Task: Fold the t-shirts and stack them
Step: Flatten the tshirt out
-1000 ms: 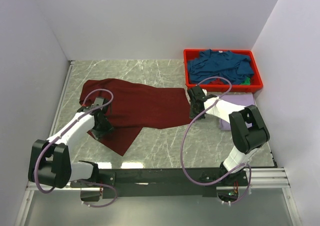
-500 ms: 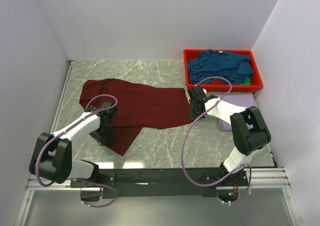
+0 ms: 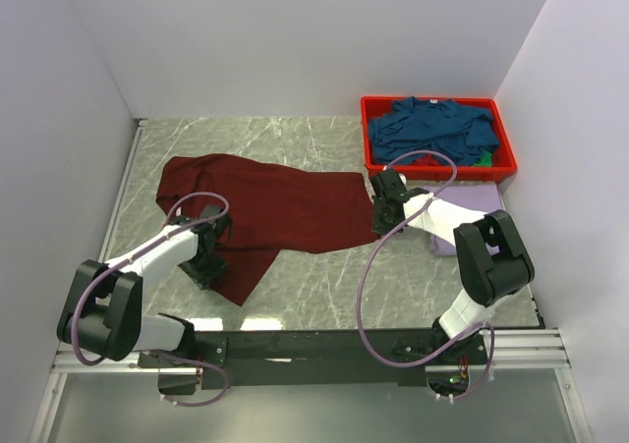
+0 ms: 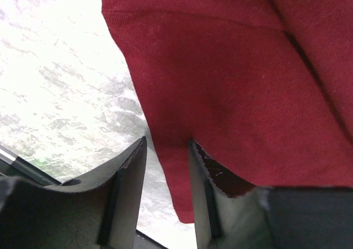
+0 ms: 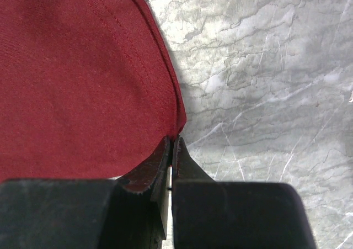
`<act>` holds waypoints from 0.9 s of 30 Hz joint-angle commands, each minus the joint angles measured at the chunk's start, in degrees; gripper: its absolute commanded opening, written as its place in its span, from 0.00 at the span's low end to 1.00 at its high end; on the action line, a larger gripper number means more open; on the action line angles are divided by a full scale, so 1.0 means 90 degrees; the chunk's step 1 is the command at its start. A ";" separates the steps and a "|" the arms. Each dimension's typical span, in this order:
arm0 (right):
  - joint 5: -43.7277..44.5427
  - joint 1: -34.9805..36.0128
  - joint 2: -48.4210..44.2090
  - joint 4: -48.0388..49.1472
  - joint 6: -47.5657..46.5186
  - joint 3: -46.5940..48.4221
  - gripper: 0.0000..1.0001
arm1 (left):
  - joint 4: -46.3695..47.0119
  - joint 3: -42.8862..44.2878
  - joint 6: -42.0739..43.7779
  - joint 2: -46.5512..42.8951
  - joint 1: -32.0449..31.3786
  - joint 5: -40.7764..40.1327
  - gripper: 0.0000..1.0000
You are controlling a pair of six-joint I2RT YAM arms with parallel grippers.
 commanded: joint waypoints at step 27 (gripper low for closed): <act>0.0645 -0.0005 -0.0461 -0.0481 0.0074 0.0644 0.00 | -0.0239 0.1890 0.1090 -0.0306 0.1027 -0.1509 0.01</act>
